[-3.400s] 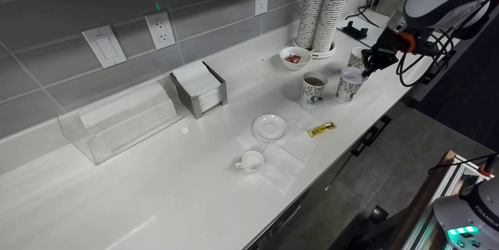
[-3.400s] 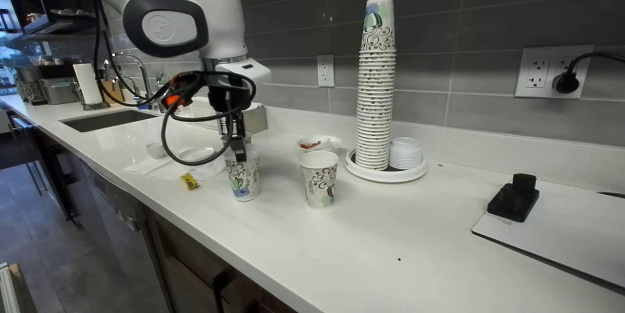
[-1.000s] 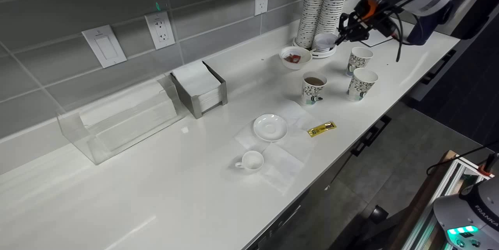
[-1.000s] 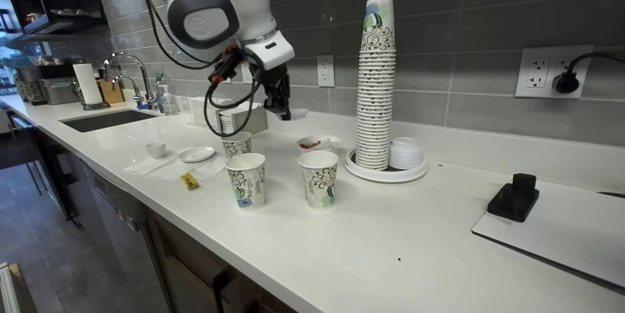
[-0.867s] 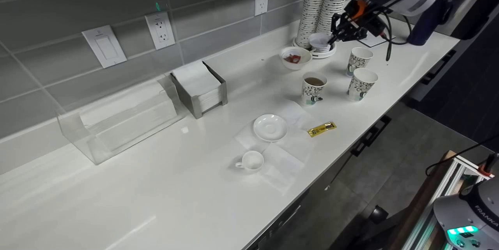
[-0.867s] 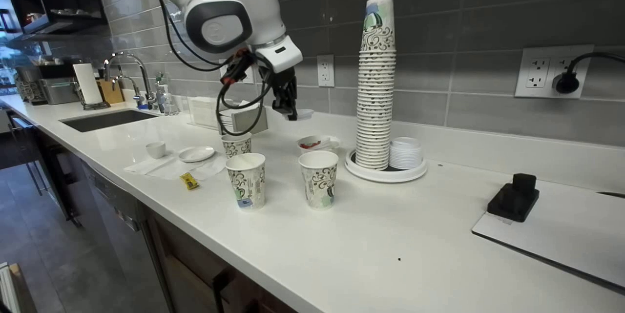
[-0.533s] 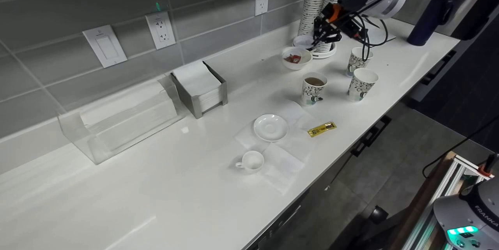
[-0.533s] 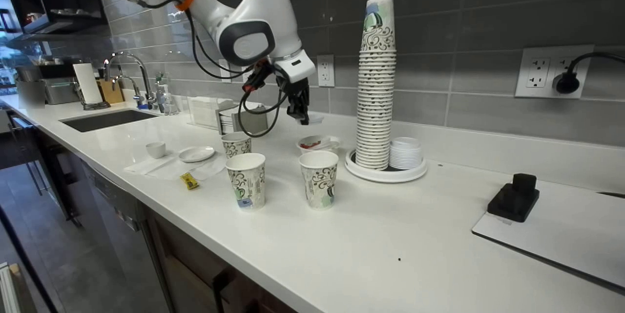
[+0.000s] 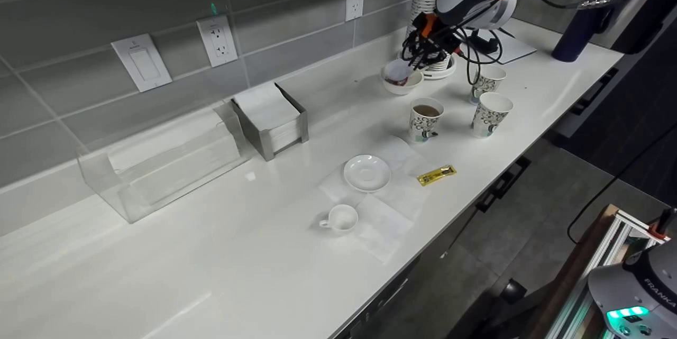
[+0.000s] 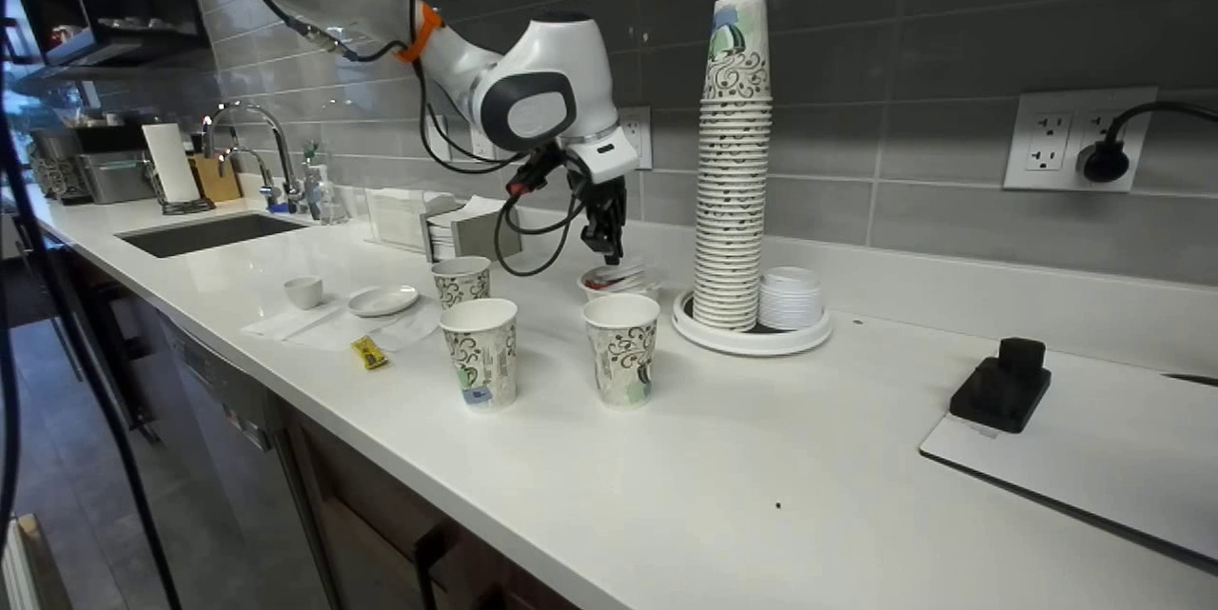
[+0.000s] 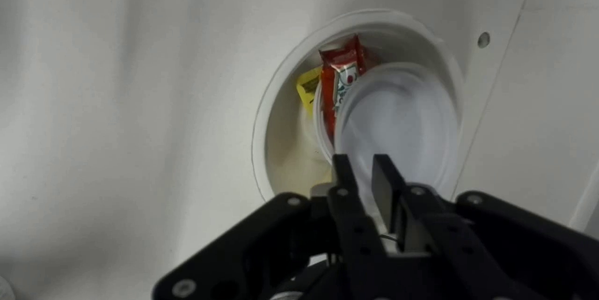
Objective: Remove the white lid from the paper cup and then put it in the white bowl near the wall
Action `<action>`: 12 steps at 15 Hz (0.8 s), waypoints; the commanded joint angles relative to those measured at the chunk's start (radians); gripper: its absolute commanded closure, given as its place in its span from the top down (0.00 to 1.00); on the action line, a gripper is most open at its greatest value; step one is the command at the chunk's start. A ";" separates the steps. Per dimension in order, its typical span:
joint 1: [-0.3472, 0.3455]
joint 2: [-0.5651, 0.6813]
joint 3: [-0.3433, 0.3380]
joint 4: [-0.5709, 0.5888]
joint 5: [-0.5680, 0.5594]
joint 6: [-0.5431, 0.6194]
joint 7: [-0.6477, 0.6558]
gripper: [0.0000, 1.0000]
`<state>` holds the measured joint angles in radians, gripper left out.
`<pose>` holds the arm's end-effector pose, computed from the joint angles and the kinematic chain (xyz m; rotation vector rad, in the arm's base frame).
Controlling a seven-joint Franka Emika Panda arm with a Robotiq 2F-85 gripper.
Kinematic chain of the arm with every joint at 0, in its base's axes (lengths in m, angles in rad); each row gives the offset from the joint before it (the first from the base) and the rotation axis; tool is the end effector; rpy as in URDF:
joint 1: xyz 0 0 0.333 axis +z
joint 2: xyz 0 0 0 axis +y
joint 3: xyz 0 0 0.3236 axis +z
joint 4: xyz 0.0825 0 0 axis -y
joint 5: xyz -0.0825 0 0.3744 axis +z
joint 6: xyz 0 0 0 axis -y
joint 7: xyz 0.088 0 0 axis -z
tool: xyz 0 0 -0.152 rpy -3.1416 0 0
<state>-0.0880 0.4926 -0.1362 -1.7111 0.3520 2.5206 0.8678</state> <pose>0.6937 -0.1421 0.3104 -2.2444 1.7404 -0.3545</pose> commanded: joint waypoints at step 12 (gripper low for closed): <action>-0.107 -0.386 0.005 -0.342 0.096 -0.235 -0.527 1.00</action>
<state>-0.1773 0.2870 -0.1455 -1.8596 0.3958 2.2682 0.5247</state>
